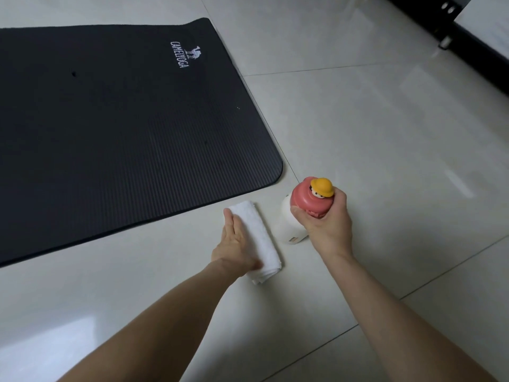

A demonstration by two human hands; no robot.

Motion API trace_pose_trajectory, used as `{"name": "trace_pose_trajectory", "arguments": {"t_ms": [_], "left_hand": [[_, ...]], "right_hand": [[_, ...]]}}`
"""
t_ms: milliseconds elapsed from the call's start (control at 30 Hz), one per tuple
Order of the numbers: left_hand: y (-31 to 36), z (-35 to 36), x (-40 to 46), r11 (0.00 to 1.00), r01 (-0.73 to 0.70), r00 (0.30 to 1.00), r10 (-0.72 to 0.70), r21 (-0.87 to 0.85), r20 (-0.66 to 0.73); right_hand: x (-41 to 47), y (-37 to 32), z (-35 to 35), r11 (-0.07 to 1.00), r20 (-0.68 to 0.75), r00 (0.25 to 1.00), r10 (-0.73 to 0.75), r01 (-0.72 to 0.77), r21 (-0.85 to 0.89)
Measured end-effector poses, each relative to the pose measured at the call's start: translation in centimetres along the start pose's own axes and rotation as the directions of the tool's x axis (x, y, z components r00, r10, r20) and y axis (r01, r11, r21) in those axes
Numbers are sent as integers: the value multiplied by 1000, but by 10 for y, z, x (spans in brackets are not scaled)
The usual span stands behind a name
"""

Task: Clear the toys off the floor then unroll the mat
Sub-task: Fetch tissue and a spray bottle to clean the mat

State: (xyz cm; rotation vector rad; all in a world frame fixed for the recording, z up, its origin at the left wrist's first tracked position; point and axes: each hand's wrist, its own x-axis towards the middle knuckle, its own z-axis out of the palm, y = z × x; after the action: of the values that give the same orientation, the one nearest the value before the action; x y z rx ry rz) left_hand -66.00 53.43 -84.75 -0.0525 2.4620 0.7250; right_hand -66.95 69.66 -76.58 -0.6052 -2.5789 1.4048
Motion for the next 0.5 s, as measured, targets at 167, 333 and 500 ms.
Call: {"name": "trace_pose_trajectory", "arguments": {"t_ms": [167,333,500], "left_hand": [[4,4,8,999,-13,999,12,-35,-31],[3,5,9,994,-44,998,39,-104,-50],[-2,-11,4,964,-46,997,28,-261,-73]], "right_hand": [[-3,-4,8,1000,16,1000,-8,8,-11],[-6,-1,11,1000,5,1000,-6,6,17],[-8,1,9,995,58,998,38,-44,94]]}}
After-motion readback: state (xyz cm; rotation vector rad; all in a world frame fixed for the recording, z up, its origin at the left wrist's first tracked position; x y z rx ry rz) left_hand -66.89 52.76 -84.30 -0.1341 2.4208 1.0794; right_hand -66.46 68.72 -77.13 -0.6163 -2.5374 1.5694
